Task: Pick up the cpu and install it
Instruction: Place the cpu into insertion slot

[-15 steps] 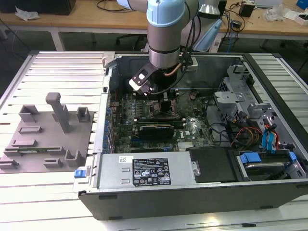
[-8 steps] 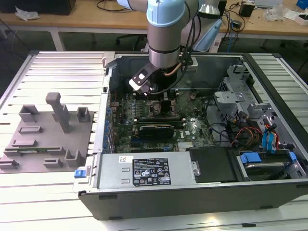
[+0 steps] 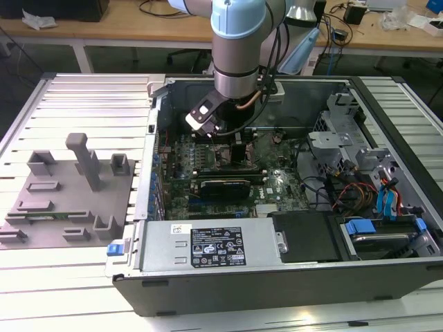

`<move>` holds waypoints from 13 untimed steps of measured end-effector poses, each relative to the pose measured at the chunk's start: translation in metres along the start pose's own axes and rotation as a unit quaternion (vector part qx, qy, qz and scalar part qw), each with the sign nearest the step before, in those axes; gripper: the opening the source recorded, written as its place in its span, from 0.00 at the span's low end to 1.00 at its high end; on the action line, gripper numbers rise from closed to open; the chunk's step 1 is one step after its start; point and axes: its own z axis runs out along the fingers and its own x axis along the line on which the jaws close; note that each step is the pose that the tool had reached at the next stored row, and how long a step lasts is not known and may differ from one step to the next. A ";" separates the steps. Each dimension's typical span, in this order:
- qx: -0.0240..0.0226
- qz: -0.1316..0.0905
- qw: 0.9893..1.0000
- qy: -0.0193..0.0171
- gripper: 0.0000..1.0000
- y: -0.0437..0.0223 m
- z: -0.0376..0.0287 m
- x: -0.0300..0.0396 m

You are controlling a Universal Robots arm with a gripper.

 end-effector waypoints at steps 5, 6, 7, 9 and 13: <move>0.000 0.000 1.000 0.000 0.69 0.0000 0.0001 0.0000; 0.000 0.000 1.000 0.000 0.69 0.0000 0.0001 0.0000; 0.000 0.000 1.000 0.000 0.67 0.0000 0.0001 0.0000; 0.000 0.000 1.000 0.000 0.60 0.0000 0.0001 0.0000; 0.000 0.000 1.000 0.000 0.60 0.0000 0.0001 0.0000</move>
